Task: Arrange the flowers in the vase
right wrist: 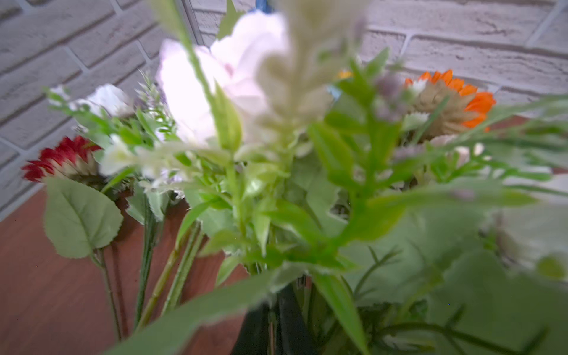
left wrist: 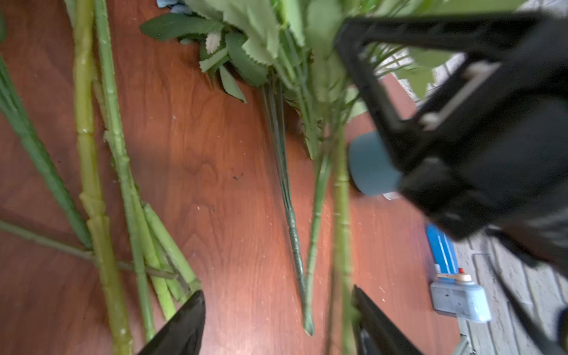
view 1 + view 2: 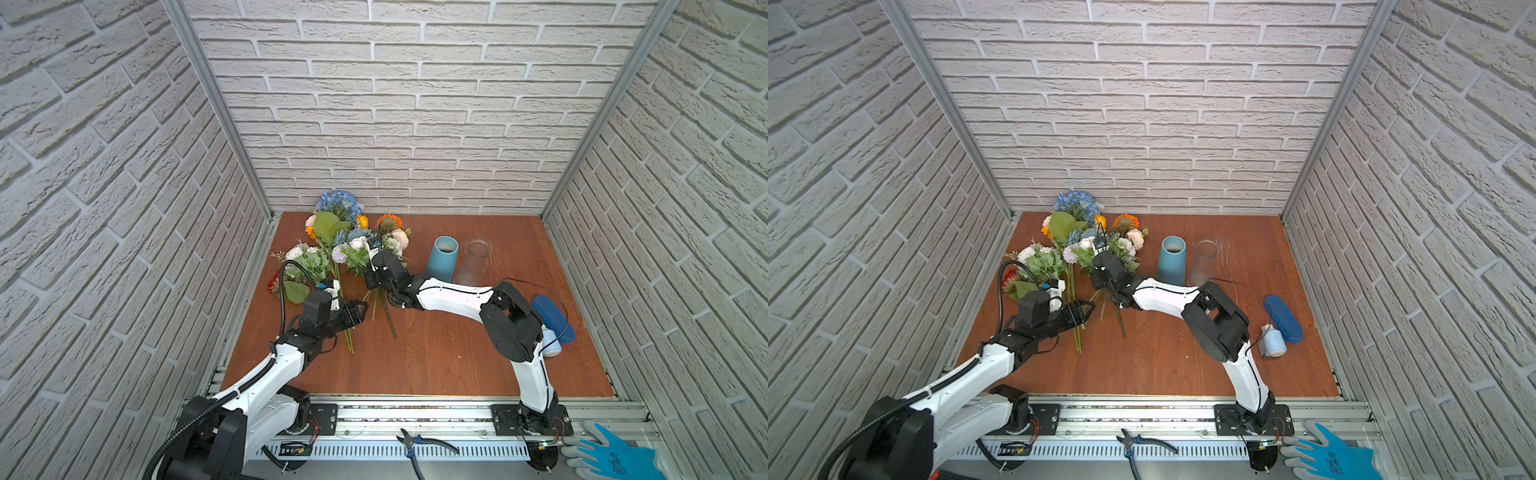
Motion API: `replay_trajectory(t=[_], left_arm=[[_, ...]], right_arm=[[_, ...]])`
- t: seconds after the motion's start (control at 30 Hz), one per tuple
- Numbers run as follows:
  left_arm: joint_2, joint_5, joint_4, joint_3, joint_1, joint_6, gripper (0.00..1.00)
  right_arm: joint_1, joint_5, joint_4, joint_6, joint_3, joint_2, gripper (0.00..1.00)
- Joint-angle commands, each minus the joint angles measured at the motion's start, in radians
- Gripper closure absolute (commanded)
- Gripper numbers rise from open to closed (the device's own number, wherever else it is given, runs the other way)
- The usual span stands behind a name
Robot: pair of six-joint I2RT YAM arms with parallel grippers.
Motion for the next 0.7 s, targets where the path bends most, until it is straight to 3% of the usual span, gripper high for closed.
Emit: replay_trajectory(t=[0.0, 0.1, 0.27, 0.37, 0.57, 0.67], left_arm=[[0.062, -0.005, 0.116, 0.02, -0.004, 0.008, 0.31], [0.129, 0.022, 0.173, 0.041, -0.013, -0.003, 0.39], [0.204, 0.056, 0.215, 0.06, -0.056, -0.011, 0.67], [0.218, 0.064, 0.214, 0.057, -0.088, -0.017, 0.78], [0.198, 0.062, 0.177, 0.015, -0.134, -0.037, 0.96], [0.185, 0.06, 0.15, -0.001, -0.149, -0.037, 1.0]], right_arm=[[-0.001, -0.034, 0.157, -0.022, -0.029, -0.054, 0.94], [-0.001, -0.029, 0.172, -0.028, -0.043, -0.053, 0.94], [-0.003, -0.002, 0.218, -0.057, -0.058, -0.042, 0.94], [-0.011, 0.013, 0.224, -0.085, -0.036, -0.019, 0.94], [-0.061, -0.003, 0.231, -0.055, 0.008, 0.032, 0.94], [-0.081, -0.019, 0.229, -0.047, 0.043, 0.057, 0.94]])
